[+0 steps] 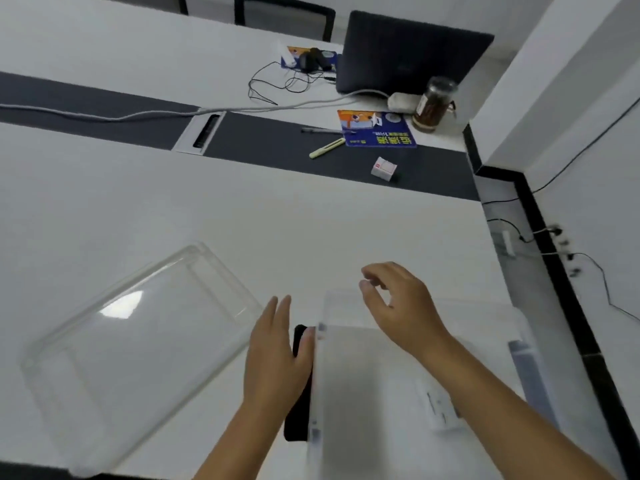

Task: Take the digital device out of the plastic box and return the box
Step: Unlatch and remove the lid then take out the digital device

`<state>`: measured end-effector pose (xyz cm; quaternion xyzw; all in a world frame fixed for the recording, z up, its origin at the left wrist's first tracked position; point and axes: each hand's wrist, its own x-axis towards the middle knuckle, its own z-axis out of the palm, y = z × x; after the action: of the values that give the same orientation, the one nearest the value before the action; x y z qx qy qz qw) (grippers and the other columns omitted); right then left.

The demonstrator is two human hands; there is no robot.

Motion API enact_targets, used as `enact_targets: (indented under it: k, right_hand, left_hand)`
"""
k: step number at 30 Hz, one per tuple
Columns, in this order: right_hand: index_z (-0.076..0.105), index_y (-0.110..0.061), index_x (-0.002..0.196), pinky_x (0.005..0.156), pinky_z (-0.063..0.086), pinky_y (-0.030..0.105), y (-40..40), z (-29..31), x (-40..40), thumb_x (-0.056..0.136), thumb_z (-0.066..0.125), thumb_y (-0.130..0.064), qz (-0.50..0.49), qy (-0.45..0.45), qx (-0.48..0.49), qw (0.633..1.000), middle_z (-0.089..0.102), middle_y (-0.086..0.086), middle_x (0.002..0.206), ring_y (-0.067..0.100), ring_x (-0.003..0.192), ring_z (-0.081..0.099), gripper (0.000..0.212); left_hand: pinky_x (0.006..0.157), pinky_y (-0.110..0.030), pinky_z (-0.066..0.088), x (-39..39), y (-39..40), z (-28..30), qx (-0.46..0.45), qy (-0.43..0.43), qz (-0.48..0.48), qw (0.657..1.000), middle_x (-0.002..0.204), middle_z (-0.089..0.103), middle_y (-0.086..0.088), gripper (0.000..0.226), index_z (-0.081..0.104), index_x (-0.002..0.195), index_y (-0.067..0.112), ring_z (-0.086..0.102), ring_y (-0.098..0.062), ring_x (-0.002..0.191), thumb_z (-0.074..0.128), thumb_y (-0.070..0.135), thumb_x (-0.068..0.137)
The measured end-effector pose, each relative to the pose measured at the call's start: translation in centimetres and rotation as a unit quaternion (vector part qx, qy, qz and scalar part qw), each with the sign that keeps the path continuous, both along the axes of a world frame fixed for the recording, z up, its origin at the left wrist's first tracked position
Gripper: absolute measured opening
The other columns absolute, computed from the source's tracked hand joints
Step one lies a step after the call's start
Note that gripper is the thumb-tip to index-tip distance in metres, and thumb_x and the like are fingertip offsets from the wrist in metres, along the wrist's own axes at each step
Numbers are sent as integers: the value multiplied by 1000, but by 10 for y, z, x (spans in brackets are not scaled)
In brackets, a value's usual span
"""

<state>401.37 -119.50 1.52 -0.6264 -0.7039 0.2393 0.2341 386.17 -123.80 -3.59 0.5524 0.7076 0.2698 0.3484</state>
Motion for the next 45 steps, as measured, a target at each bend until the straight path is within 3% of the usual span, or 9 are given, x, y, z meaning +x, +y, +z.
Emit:
enact_targets:
  k: [4, 8, 15, 25, 27, 30, 32, 37, 45]
  right_hand:
    - [53, -7, 118, 90, 45, 33, -35, -23, 82, 86, 48, -31, -6, -116, -137, 984, 61, 11, 116, 20, 100, 55, 41]
    - [15, -20, 141, 104, 36, 39, -57, -70, 120, 80, 62, -24, 129, -303, -372, 868, 23, 12, 148, 31, 133, 27, 77]
    - [17, -13, 137, 94, 39, 44, -63, -92, 116, 68, 72, -6, 196, -402, -307, 840, 19, 19, 143, 36, 127, 26, 88]
    - [39, -27, 120, 90, 45, 27, -53, -62, 120, 63, 71, -36, 21, 64, -267, 961, 48, -2, 121, 13, 110, 48, 66]
    - [49, -30, 97, 79, 50, 22, -55, -52, 122, 52, 70, -40, 5, 188, -239, 953, 55, -7, 104, 2, 93, 56, 50]
    - [61, -24, 86, 72, 49, 16, -58, -41, 126, 44, 76, -36, 16, 324, -194, 926, 65, -4, 97, -5, 83, 60, 47]
    - [71, -23, 84, 71, 50, 15, -60, -37, 125, 37, 86, -44, 29, 379, -176, 908, 72, -4, 97, -1, 84, 63, 54]
    - [75, -25, 85, 71, 49, 17, -62, -22, 115, 38, 82, -55, 78, 425, -197, 880, 72, -16, 101, 6, 82, 65, 56]
    - [65, -9, 95, 59, 50, 21, -65, -21, 107, 37, 81, -60, 97, 501, -300, 806, 74, 0, 74, 11, 65, 64, 79]
  left_hand:
    - [113, -29, 17, 41, 17, 3, 4, 43, -69, 997, 152, 22, -9, 54, 16, 140, 9, 19, -21, 139, 39, 19, 92]
    - [110, -31, 25, 51, 20, -5, -6, 79, -94, 992, 151, 18, -14, 57, 8, 141, 4, 27, -26, 135, 30, -6, 89]
    - [107, -29, 27, 54, 20, -5, 23, 90, -85, 992, 147, 27, -18, 52, 15, 139, 1, 33, -28, 131, 30, -7, 89]
    - [103, -43, 35, 51, 19, -9, 76, 114, -46, 990, 131, 48, -28, 45, 40, 127, -7, 43, -40, 123, 50, -2, 84]
    - [93, -41, 41, 52, 14, -8, 138, 95, -24, 986, 116, 60, -27, 41, 56, 113, -5, 52, -34, 112, 55, 18, 79]
    - [79, -7, 43, 56, 2, 18, 158, -93, -54, 982, 105, 65, 17, 41, 60, 103, 43, 55, 0, 98, 48, 53, 65]
    - [70, -6, 47, 61, -4, 27, 111, -192, -136, 966, 106, 63, 23, 48, 53, 101, 58, 55, 7, 100, 62, 57, 54]
    - [69, -10, 47, 71, -11, 38, 91, -219, -255, 937, 106, 60, 30, 47, 47, 101, 63, 52, 9, 99, 58, 42, 61]
    - [53, -16, 49, 73, -16, 35, 91, -272, -120, 951, 72, 68, 14, 17, 69, 68, 43, 56, 2, 57, 62, 40, 53]
